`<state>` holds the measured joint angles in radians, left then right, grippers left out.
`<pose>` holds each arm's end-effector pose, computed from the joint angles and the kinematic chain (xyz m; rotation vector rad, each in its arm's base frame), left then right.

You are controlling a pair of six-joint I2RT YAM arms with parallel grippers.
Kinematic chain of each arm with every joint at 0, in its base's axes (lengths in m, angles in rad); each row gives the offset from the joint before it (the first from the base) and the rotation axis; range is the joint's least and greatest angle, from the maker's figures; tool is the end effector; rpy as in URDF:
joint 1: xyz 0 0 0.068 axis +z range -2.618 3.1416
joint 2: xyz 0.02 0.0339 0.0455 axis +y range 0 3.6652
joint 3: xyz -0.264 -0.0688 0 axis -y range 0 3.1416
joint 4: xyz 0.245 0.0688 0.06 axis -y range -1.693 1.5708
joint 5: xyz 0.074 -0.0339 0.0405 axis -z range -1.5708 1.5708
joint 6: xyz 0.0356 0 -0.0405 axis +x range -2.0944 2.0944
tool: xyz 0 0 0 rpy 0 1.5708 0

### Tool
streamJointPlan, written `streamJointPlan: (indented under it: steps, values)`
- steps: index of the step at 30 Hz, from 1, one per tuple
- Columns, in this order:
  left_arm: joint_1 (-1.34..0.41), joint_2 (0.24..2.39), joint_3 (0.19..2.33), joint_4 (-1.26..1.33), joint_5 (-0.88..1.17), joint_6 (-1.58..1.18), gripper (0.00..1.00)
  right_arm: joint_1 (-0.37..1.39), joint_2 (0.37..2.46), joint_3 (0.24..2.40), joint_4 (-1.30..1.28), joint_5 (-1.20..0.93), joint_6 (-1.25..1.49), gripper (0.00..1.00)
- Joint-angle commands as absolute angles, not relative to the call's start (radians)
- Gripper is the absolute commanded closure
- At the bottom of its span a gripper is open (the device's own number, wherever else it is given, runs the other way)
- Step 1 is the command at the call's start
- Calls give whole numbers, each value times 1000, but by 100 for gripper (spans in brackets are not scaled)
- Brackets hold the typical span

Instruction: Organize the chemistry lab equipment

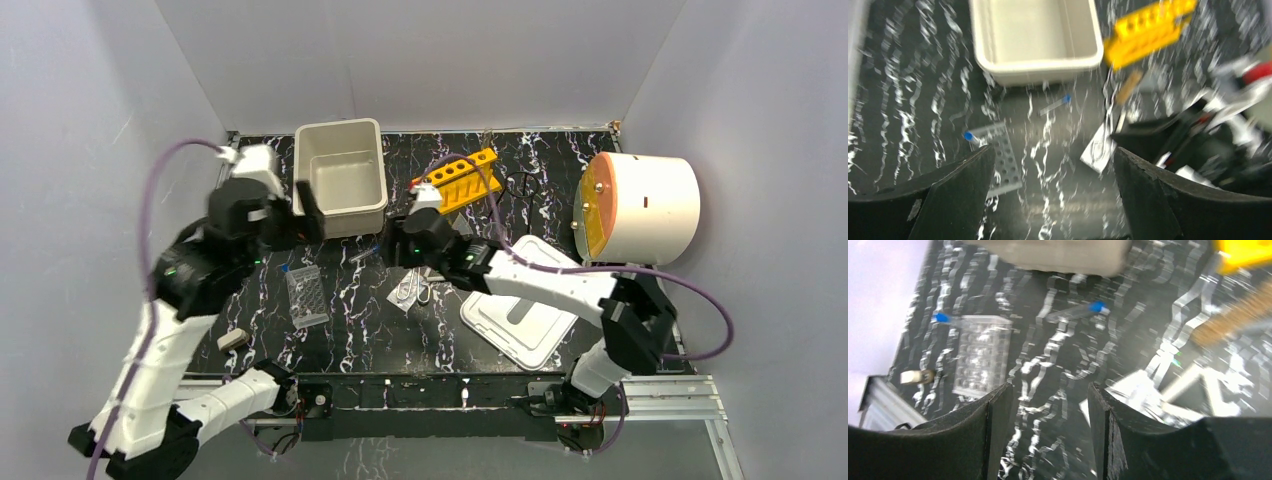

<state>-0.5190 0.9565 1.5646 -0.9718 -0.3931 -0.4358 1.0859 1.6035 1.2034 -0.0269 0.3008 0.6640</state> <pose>0.1236 -0.0549 0.4804 -0.1812 1.9059 -0.2653 0.1846 0.3277 0.2925 -0.2355 2.0616 0.8196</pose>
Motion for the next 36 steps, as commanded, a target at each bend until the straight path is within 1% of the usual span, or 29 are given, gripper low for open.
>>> streamJointPlan:
  steps: [1, 4, 8, 10, 12, 13, 14, 16, 18, 21, 25, 27, 30, 33, 34, 36]
  values:
    - [-518, 989, 1290, -810, -116, -276, 16, 1027, 1441, 1092, -108, 364, 783, 36]
    - [-521, 1017, 1136, -691, -58, -188, 22, 995, 1390, 1056, -141, 384, 809, 37]
    - [-526, 1077, 1014, -556, -72, -96, 29, 948, 1332, 997, -150, 384, 841, 37]
    - [-531, 1124, 979, -513, -86, -50, 37, 920, 1305, 968, -150, 384, 848, 38]
    - [-540, 1178, 953, -467, -102, -10, 49, 896, 1282, 947, -150, 383, 845, 38]
    - [-545, 1208, 941, -441, -114, 21, 53, 883, 1271, 938, -150, 383, 843, 38]
    - [-551, 1236, 935, -423, -131, 43, 54, 872, 1262, 931, -149, 381, 840, 38]
    - [-552, 1293, 930, -393, -137, 88, 53, 855, 1247, 920, -147, 375, 829, 39]
    - [-554, 1353, 938, -380, -138, 119, 50, 846, 1236, 911, -149, 375, 822, 39]
    - [-554, 1432, 952, -352, -187, 144, 44, 835, 1221, 900, -148, 372, 816, 39]
    - [-554, 1508, 968, -305, -224, 175, 33, 827, 1210, 899, -149, 370, 800, 39]
    - [-554, 1545, 975, -285, -229, 193, 31, 824, 1207, 907, -156, 371, 793, 39]
    - [-554, 1596, 991, -260, -210, 213, 32, 820, 1207, 917, -170, 376, 784, 39]
    - [-552, 1657, 1019, -262, -195, 229, 42, 816, 1199, 917, -181, 376, 782, 39]
    - [-550, 1671, 1025, -263, -186, 230, 44, 816, 1196, 916, -181, 376, 781, 39]
    - [-544, 1693, 1032, -260, -178, 228, 44, 813, 1191, 916, -186, 376, 781, 39]
